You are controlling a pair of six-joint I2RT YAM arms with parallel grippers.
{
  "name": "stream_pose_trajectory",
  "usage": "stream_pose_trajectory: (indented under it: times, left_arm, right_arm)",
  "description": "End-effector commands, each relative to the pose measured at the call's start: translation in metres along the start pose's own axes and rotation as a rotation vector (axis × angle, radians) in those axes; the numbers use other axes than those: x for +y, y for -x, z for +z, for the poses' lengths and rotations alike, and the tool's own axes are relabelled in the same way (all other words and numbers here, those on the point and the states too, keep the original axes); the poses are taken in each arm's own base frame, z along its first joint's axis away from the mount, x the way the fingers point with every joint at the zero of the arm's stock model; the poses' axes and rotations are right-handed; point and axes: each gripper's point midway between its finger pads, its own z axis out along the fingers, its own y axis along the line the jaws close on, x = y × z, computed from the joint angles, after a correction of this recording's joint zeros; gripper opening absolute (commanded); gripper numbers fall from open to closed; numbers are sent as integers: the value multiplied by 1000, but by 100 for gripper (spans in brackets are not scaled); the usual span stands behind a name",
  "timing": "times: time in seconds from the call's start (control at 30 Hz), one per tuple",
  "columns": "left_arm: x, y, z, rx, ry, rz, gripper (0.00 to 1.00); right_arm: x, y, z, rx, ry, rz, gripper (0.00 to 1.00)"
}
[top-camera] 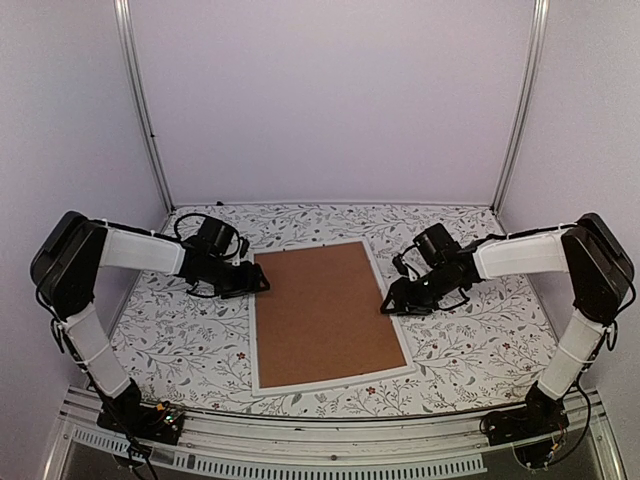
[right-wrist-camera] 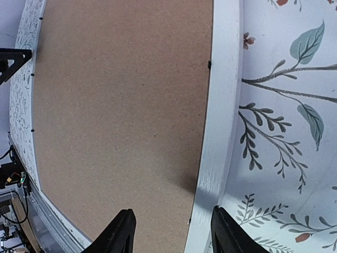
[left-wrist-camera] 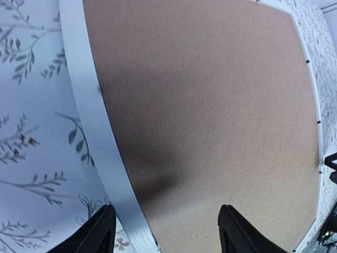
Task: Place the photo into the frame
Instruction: Place the photo frame at the center of the board, then press the fastener onto the backboard.
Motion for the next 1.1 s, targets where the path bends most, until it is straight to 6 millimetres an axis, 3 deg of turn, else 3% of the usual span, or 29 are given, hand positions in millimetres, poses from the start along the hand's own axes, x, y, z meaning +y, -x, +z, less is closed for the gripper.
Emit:
stream_pose_trajectory:
  times: [0.0, 0.13, 0.47, 1.07]
  left_arm:
    - [-2, 42, -6, -85, -3, 47, 71]
    - [5, 48, -12, -99, 42, 57, 74]
    - [10, 33, -32, -106, 49, 36, 77]
    - [11, 12, -25, -67, 45, 20, 77]
  right_arm:
    - [8, 12, -21, -60, -37, -32, 52]
    - [-2, 14, -24, -58, -104, -44, 52]
    - [-27, 3, -23, 8, -235, -53, 48]
    - [-30, -5, -8, 74, -261, -62, 46]
